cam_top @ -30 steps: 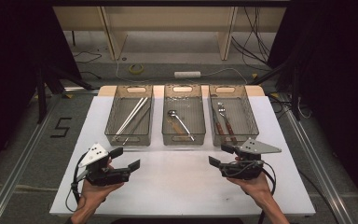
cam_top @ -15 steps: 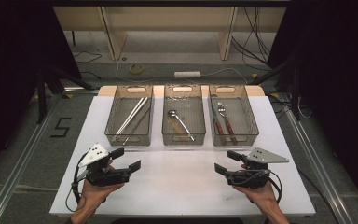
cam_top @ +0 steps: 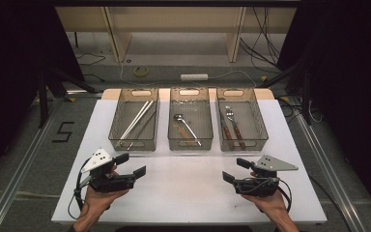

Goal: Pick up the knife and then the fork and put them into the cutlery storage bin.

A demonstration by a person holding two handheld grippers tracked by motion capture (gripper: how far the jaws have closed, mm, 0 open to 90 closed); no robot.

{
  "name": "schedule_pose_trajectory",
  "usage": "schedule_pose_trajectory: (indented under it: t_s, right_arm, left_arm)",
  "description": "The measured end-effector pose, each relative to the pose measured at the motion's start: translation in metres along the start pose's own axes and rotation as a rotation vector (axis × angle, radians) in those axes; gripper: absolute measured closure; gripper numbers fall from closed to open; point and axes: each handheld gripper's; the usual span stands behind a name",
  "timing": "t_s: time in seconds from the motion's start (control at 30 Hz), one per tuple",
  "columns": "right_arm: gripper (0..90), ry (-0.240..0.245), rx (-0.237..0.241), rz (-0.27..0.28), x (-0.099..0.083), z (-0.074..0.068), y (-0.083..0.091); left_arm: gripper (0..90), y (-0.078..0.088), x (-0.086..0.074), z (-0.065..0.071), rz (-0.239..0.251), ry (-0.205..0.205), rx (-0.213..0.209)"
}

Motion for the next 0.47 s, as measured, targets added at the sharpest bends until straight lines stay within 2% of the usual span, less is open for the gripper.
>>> schedule_pose_trajectory:
  t_s: [0.47]
  right_arm:
    - [24.2,-0.001,-0.006,0.003,0.0009,0.0,0.0004]
  left_arm:
    - [15.5,0.0001,0.0001,-0.0003,0.0,0.001,0.0]
Point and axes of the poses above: each handheld gripper's, and its own axes: y roughly backward along the jaws, x roughly out of its top, z roughly to its right, and after that the axes turned 9 degrees about -z, right-handed
